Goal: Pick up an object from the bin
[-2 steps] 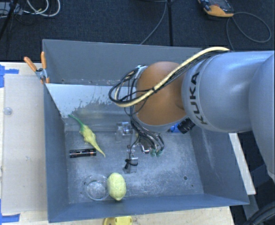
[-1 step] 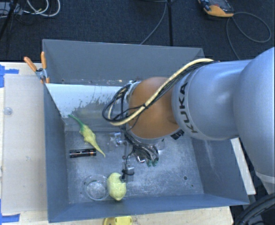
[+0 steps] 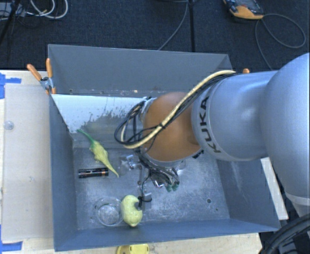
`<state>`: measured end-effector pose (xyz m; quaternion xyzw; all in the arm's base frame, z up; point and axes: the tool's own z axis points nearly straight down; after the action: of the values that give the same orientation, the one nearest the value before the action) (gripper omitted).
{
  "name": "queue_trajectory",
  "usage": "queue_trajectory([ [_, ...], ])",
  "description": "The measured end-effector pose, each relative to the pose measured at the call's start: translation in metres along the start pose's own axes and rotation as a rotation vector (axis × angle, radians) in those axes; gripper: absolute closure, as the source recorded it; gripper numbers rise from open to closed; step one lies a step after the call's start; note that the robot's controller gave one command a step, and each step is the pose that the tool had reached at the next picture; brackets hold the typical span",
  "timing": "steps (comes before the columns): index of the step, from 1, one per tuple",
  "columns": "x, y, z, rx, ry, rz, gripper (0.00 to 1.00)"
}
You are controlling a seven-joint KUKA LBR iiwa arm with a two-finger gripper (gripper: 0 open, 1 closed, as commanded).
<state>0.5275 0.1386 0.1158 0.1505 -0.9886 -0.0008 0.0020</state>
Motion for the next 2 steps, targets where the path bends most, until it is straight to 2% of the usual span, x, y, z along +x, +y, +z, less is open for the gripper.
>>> queue_trajectory([
  [1, -0.0172, -0.0267, 0.0431, 0.001, -0.002, -0.033, 1.0],
  [2, -0.0172, -0.027, 0.0431, 0.001, -0.002, -0.031, 0.0],
])
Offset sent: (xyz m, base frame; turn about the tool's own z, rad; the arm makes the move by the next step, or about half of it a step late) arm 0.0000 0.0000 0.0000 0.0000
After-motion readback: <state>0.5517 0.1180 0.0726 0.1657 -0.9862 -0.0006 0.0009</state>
